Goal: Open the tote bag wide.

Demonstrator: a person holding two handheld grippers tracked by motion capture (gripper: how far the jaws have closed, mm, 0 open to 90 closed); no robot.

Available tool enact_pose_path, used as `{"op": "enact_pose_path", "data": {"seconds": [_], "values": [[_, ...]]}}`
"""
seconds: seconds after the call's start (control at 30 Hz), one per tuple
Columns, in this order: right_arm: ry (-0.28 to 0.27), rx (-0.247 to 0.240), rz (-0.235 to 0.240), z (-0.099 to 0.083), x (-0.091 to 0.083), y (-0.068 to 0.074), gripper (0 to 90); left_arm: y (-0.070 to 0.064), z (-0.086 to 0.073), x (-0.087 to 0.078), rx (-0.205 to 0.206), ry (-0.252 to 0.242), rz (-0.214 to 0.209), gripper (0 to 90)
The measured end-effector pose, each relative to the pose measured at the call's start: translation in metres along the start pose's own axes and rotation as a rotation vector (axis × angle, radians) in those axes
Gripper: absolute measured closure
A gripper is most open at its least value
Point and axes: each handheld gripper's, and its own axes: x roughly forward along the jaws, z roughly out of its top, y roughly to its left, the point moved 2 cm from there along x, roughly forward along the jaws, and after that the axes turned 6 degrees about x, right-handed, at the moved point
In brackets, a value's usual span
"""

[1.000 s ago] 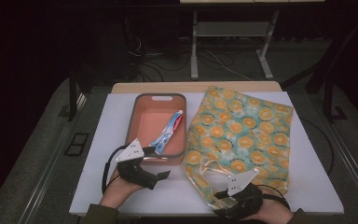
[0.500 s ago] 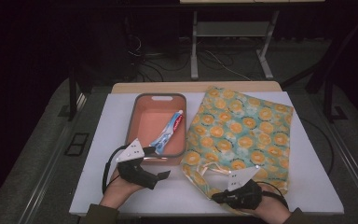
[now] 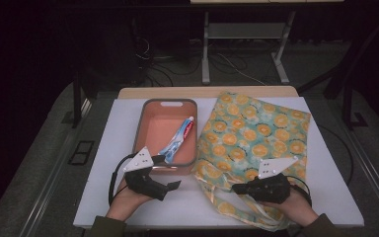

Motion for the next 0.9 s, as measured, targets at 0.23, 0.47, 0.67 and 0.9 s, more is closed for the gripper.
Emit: {"op": "enact_pose_path", "data": {"seconds": [0.23,0.47,0.67,0.9], "values": [[-0.035,0.030,-0.092,0.009,-0.018,-0.025,88.5,0.002,-0.001,-0.001,-0.008,-0.009,0.008,0.0],[-0.063,0.071,-0.182,0.020,-0.033,-0.055,88.7,0.002,0.000,-0.001,-0.004,-0.010,0.010,0.0],[-0.075,0.119,-0.280,0.025,-0.044,-0.092,88.7,0.003,0.000,-0.001,-0.012,-0.017,0.016,0.0],[-0.022,0.243,-0.396,0.011,-0.042,-0.148,88.6,0.003,0.000,-0.001,-0.012,-0.018,0.018,0.0]]}}
